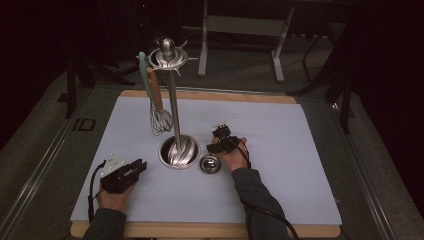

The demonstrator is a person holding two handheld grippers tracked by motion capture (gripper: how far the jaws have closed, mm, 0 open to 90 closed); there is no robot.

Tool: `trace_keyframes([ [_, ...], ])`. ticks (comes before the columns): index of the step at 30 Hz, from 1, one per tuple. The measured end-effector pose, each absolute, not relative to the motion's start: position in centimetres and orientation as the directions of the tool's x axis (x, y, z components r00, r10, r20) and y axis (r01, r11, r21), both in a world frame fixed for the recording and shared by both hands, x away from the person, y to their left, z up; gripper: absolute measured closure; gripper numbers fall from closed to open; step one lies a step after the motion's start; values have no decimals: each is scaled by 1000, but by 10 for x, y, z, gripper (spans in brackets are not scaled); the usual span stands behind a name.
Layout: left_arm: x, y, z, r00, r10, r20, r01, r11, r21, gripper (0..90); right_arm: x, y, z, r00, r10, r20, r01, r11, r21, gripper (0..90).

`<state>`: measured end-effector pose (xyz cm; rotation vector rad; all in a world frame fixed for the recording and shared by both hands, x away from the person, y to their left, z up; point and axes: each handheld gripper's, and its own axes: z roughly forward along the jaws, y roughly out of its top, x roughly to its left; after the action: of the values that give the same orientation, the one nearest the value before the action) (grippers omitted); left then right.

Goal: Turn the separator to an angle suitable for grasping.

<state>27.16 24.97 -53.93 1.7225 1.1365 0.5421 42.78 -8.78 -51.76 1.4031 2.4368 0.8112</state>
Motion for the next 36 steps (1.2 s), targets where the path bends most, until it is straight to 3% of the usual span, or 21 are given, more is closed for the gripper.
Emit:
trace_keyframes([
  [18, 272, 249, -539, 465, 875, -133, 445, -101, 890, 716, 412, -88, -512, -615, 786, 62, 702, 510, 497, 589],
  [26, 272, 249, -539, 464, 876, -135, 446, -99, 890, 715, 402, -107, -508, -621, 782, 52, 713, 537, 451, 676],
  [36, 272, 249, -539, 465, 876, -129, 447, -106, 888, 715, 379, -143, -507, -624, 780, 50, 717, 545, 435, 682],
])
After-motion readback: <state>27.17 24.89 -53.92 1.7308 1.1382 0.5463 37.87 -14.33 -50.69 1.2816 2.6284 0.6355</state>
